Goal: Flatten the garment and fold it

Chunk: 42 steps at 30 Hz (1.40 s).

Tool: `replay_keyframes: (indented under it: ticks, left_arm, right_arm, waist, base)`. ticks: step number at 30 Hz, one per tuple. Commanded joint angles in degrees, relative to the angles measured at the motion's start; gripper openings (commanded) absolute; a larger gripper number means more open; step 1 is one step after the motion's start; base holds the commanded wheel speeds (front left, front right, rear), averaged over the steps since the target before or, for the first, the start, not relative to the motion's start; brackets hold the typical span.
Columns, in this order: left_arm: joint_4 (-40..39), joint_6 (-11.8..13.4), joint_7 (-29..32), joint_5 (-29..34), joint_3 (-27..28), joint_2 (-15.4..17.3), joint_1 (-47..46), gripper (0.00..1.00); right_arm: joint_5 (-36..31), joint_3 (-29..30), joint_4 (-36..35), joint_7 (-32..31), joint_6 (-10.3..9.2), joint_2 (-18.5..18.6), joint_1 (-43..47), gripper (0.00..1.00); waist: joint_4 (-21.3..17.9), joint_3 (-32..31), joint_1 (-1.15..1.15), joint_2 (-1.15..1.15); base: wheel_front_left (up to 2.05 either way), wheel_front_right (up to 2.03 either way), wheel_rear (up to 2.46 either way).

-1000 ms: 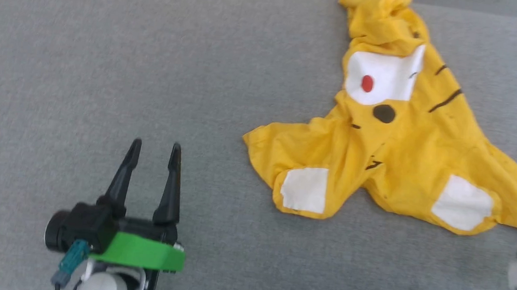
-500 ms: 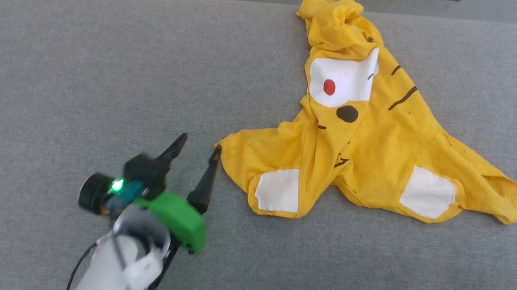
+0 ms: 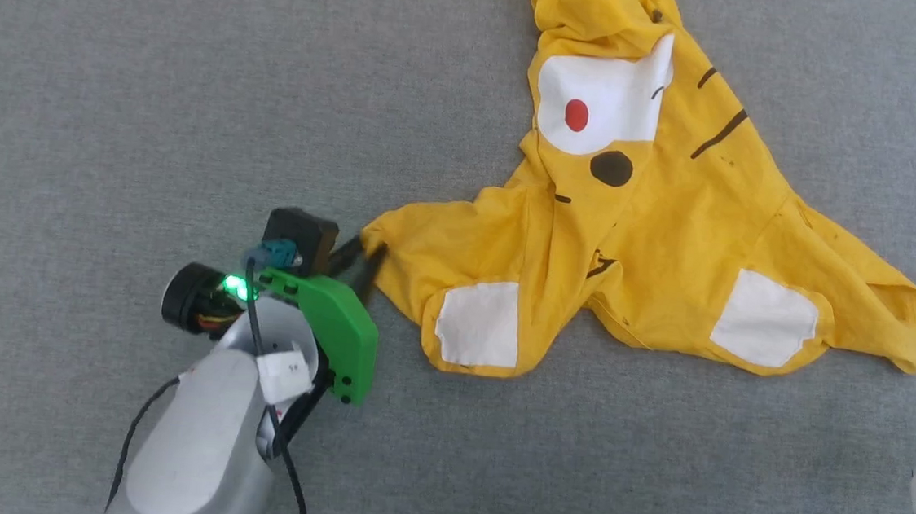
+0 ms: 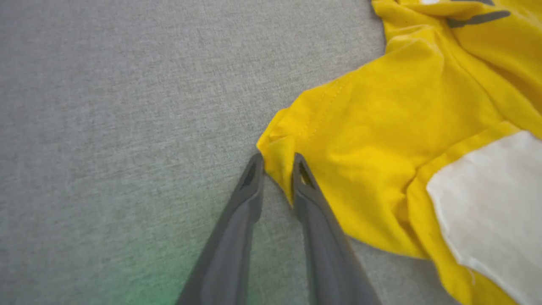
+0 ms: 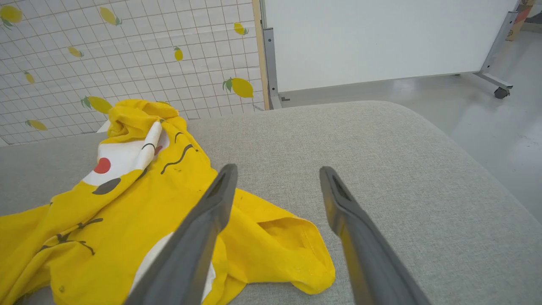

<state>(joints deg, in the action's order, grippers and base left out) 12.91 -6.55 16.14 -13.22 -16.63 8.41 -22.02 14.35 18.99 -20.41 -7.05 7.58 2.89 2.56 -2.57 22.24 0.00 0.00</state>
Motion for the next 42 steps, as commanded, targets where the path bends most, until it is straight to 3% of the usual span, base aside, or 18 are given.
replay_keyframes:
  ticks: [1, 5, 9, 14, 21, 27, 33, 38, 42]
  left_arm:
    - [1.5, -0.3, 0.5, -0.7, -0.5, -0.4, -0.8, 0.00]
    - [2.5, -0.3, -1.6, -1.7, -0.4, -1.0, -1.9, 0.00]
    - [0.2, 1.6, -4.7, -3.9, 2.2, -1.9, -1.2, 0.00]
    - [-8.6, 5.5, -5.7, -8.1, 7.1, -2.4, 6.2, 0.00]
    - [-22.5, 11.9, -5.5, -13.9, 14.7, -3.1, 23.9, 0.00]
    - [-25.8, 15.9, -9.5, -15.8, 20.0, -3.9, 31.3, 0.00]
    - [-25.5, 16.4, -12.7, -14.6, 21.0, -3.0, 27.6, 0.00]
    - [-25.3, 15.9, -11.9, -13.8, 19.6, -2.1, 24.9, 0.00]
    - [-25.6, 15.9, -11.6, -13.6, 18.5, -2.3, 24.1, 0.00]
  right_arm:
    - [0.3, 0.0, -0.1, 0.2, -0.09, 0.0, -1.3, 1.00]
    - [0.1, 0.3, 0.0, 0.2, -0.09, 0.0, -1.9, 1.00]
    - [-0.5, 0.2, -0.3, -0.2, -0.09, 0.0, -2.2, 1.00]
    - [-0.6, 0.7, -0.5, -0.9, -0.09, 0.0, -1.8, 1.00]
    - [0.1, 1.6, 0.0, -1.4, -0.09, 0.0, 0.0, 1.00]
    - [0.3, 2.7, 1.1, -2.5, -0.09, 0.0, 1.7, 1.00]
    - [-2.9, 0.7, 1.0, -6.2, -0.09, 0.0, 1.1, 1.00]
    - [-6.8, -3.3, 0.1, -15.9, -0.09, 0.2, 1.4, 1.00]
    - [-6.8, -4.2, 0.0, -22.3, -0.09, 3.5, 1.8, 1.00]
  waist:
    - [-0.4, 0.7, 0.00, 0.00]
    - [0.6, 0.4, 0.00, 0.00]
    - [2.0, -1.1, 0.00, 0.00]
    - [4.3, -3.2, 0.00, 0.00]
    - [7.5, -4.5, 0.00, 0.00]
    - [10.1, -4.6, 0.00, 0.00]
    - [11.1, -4.2, 0.00, 0.00]
    - [10.2, -3.3, 0.00, 0.00]
    - [9.7, -2.2, 0.00, 0.00]
  base:
    - [0.00, 0.00, 0.00]
    - [0.00, 0.00, 0.00]
    - [0.00, 0.00, 0.00]
    - [0.00, 0.00, 0.00]
    - [0.00, 0.00, 0.00]
    - [0.00, 0.00, 0.00]
    - [0.00, 0.00, 0.00]
    - [0.00, 0.00, 0.00]
    - [0.00, 0.00, 0.00]
